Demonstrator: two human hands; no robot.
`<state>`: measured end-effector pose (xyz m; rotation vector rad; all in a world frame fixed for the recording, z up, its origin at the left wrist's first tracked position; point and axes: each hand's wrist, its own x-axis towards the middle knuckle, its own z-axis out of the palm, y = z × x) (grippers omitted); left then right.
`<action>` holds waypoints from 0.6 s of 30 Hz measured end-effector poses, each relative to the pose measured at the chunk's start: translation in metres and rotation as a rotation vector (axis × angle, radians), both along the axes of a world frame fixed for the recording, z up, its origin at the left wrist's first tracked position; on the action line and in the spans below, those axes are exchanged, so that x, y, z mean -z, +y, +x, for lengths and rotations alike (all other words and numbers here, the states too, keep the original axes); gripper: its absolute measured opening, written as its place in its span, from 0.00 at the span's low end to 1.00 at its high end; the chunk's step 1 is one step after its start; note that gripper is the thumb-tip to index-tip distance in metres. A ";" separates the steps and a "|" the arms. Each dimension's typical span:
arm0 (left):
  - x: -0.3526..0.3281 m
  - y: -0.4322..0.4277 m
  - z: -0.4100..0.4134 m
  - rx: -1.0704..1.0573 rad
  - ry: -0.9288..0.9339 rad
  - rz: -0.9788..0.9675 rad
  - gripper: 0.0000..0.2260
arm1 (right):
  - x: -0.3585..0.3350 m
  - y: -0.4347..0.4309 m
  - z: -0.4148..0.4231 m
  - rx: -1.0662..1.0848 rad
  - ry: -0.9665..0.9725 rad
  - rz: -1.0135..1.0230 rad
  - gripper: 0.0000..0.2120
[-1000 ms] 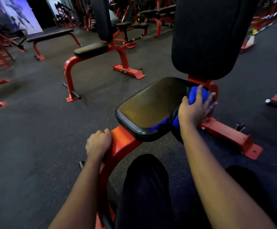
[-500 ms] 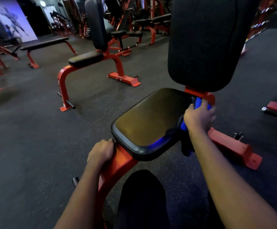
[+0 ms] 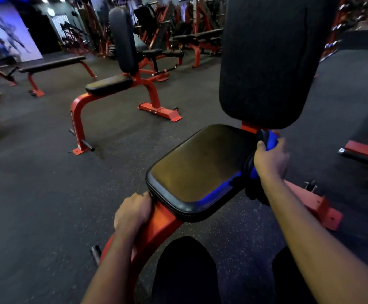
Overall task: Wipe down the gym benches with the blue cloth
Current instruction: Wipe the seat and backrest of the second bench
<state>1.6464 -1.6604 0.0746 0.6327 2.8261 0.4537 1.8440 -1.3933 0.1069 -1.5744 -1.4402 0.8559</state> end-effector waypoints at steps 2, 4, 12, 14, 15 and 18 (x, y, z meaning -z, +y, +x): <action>-0.002 0.003 0.001 -0.013 0.005 -0.016 0.25 | -0.008 0.012 -0.003 -0.051 -0.177 0.019 0.19; -0.004 0.006 0.002 -0.019 0.008 -0.033 0.26 | -0.020 0.024 -0.007 -0.115 -0.399 0.044 0.17; -0.010 0.003 0.008 -0.004 0.015 -0.029 0.24 | -0.053 0.031 -0.052 -0.532 -0.846 0.303 0.15; -0.009 0.000 0.009 -0.004 0.011 -0.002 0.23 | -0.043 0.030 -0.049 -0.655 -0.854 0.328 0.20; -0.009 -0.002 0.009 0.001 0.009 0.004 0.23 | -0.041 0.034 -0.042 -0.682 -0.843 0.284 0.22; -0.010 -0.001 0.009 -0.015 -0.004 0.023 0.22 | -0.037 0.048 -0.025 -0.672 -0.874 0.206 0.25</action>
